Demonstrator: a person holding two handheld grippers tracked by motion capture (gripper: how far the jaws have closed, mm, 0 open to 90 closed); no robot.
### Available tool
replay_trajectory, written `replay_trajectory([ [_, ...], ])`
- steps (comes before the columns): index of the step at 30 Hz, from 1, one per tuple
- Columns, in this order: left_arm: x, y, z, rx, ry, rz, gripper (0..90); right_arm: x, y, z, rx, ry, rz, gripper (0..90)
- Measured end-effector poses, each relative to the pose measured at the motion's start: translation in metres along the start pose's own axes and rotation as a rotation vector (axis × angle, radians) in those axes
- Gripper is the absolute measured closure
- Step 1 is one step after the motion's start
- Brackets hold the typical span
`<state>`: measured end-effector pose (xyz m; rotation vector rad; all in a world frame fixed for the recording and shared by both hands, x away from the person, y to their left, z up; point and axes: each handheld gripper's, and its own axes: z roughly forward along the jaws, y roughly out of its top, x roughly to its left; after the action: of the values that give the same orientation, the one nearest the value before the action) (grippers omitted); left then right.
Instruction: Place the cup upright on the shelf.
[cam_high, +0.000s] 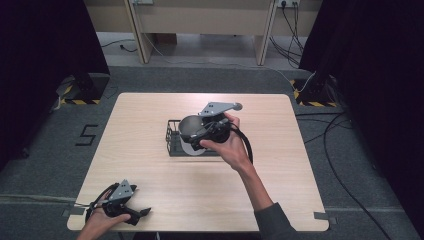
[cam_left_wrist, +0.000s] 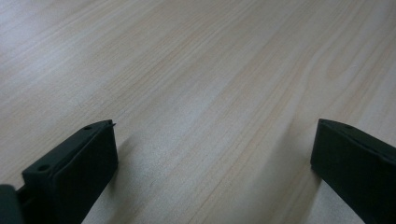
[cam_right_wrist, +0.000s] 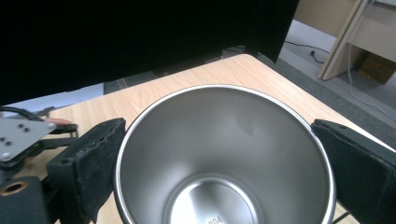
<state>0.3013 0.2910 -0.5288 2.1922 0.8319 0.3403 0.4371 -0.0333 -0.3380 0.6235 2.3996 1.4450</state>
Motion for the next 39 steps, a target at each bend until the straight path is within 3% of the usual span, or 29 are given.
replay_trajectory([
  [15,0.000,0.000,0.000,-0.001,-0.001,0.001,0.1,-0.038,0.010,0.020,0.038,-0.027,0.005,6.2],
  [22,0.000,0.000,0.000,0.000,-0.002,0.002,0.1,-0.055,0.005,0.036,0.057,-0.038,0.025,6.2],
  [39,0.000,0.000,0.000,0.000,-0.002,0.002,0.0,-0.067,-0.004,0.054,0.056,-0.025,0.036,6.2],
])
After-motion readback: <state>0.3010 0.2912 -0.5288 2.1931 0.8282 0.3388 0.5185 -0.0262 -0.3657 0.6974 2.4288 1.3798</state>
